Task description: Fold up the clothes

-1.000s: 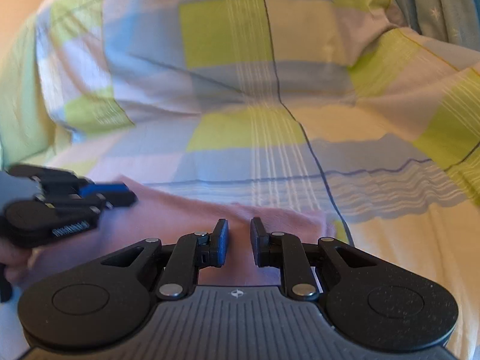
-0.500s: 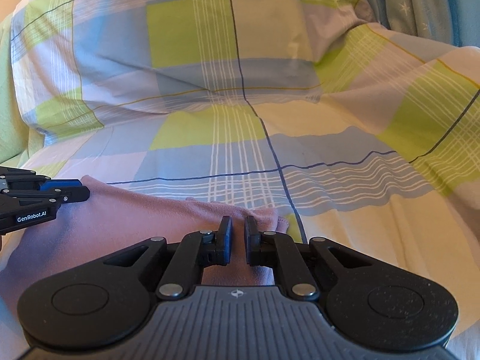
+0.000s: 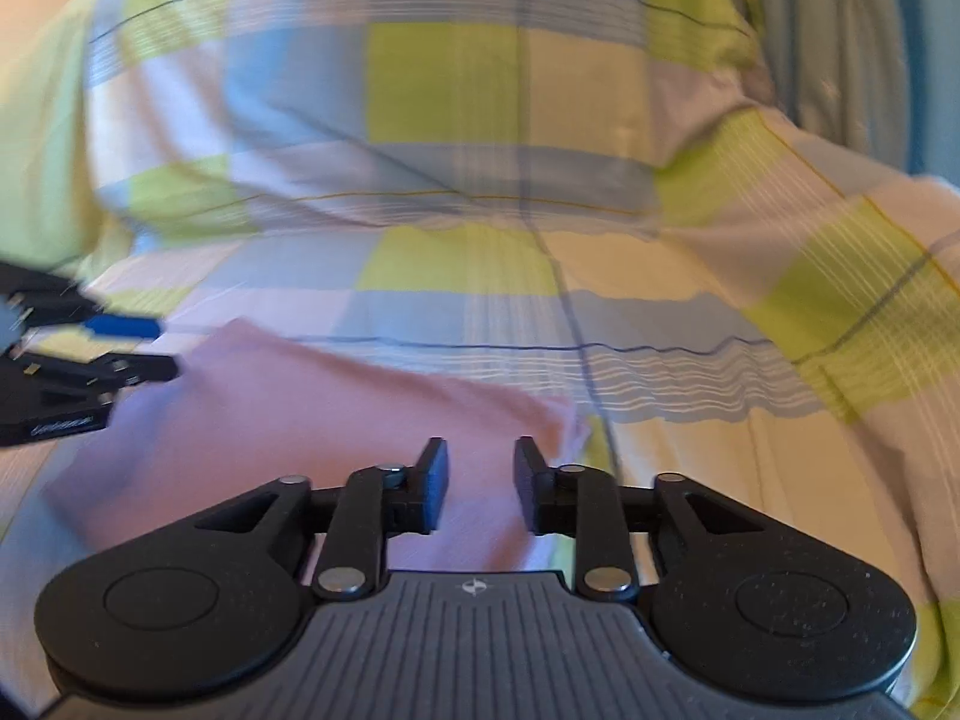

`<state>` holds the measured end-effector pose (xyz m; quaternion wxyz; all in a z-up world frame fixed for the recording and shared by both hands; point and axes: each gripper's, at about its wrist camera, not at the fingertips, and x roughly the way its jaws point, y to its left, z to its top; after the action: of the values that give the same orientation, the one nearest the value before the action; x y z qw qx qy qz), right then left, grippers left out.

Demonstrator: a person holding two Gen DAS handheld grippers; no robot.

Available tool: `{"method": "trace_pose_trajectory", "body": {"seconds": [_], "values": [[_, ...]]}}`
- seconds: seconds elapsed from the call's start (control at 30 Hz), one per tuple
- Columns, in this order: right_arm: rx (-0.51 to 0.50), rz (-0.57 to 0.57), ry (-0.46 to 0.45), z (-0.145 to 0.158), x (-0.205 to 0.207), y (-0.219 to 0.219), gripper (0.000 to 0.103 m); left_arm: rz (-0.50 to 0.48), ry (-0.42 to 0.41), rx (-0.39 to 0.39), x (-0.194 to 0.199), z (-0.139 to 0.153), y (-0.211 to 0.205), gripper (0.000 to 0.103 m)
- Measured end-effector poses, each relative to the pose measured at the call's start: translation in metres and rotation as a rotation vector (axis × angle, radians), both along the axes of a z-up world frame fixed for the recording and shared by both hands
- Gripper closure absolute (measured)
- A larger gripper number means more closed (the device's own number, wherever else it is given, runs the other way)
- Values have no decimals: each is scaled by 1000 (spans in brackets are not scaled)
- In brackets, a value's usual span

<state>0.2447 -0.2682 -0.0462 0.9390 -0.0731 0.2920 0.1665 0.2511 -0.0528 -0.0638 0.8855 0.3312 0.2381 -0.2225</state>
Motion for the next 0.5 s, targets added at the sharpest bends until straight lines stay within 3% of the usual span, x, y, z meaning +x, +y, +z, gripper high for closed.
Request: {"method": "trace_pose_trajectory", "body": {"seconds": [0.1,0.2,0.27,0.37,0.5], "values": [[-133,172,-46,2,-47,35,56,-141,-17,41,-27,-3,-8,50],[-335,319,-103,-6,-82,63,55,-307,-15,15,-53,0,-13,40],[-432,378,-121,-16,-90,73,55,-366,-20,36,-65,-5,-21,35],[-480,393,-137,-24,-88,80,55,-397,-46,146,-75,-22,-40,35],[-611,335,-195,-29,-81,85,56,-406,-171,266,-82,-36,-56,35]]}}
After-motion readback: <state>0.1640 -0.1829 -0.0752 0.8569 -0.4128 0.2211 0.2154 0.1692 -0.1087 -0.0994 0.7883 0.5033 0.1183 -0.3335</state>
